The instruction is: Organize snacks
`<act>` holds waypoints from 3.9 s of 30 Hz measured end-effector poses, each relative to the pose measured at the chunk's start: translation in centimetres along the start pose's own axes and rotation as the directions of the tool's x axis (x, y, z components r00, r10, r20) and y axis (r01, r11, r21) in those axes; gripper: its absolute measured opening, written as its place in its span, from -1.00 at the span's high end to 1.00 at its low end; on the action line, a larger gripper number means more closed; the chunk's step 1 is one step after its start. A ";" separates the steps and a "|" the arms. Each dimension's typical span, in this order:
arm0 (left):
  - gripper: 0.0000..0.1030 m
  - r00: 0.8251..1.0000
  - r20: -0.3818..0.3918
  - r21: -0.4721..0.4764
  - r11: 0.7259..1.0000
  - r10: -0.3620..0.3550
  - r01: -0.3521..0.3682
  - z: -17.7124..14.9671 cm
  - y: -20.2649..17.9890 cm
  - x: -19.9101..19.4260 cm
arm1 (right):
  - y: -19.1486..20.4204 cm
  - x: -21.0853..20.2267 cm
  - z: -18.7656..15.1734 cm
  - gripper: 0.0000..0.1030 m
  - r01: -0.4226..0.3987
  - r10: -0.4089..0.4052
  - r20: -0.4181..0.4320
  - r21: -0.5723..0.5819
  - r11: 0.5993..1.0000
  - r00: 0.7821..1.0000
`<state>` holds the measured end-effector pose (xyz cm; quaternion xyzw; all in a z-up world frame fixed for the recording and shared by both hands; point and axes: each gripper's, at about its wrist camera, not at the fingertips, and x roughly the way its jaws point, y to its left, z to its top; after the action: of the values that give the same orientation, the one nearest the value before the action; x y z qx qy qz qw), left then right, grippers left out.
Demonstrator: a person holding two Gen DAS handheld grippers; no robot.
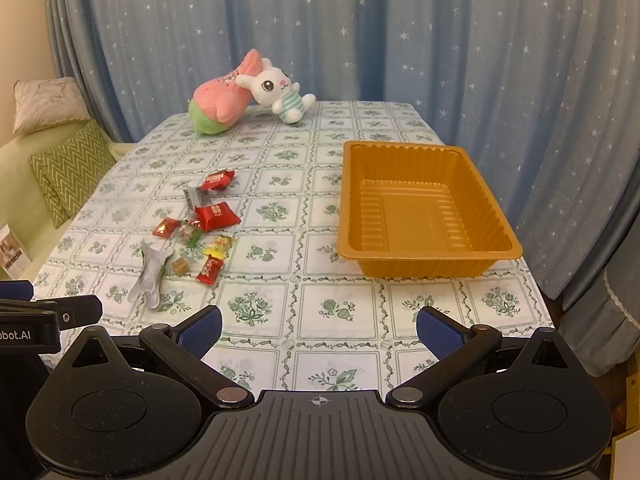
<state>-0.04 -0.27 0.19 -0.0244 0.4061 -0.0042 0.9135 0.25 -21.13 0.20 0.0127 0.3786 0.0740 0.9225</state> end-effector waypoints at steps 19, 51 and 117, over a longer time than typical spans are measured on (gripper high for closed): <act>-0.99 1.000 -0.001 -0.002 1.000 -0.009 0.009 0.0 -0.2 0.0 | -0.2 0.2 -0.3 -0.99 -0.001 0.001 -0.004 0.006 1.000 1.000; -0.99 1.000 -0.005 -0.012 1.000 -0.023 0.023 -0.3 -0.1 0.0 | 0.0 0.5 -0.8 -0.99 0.000 0.000 -0.010 0.008 1.000 1.000; 0.44 0.988 -0.141 -0.075 0.996 -0.055 0.044 3.2 6.2 17.4 | 5.0 16.0 2.1 -0.70 -0.156 0.150 -0.096 -0.057 0.986 0.984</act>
<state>13.88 5.56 -10.87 -0.0667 0.4698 -0.0142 0.8801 12.32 -13.76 -9.11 0.0085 0.4156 0.1573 0.8958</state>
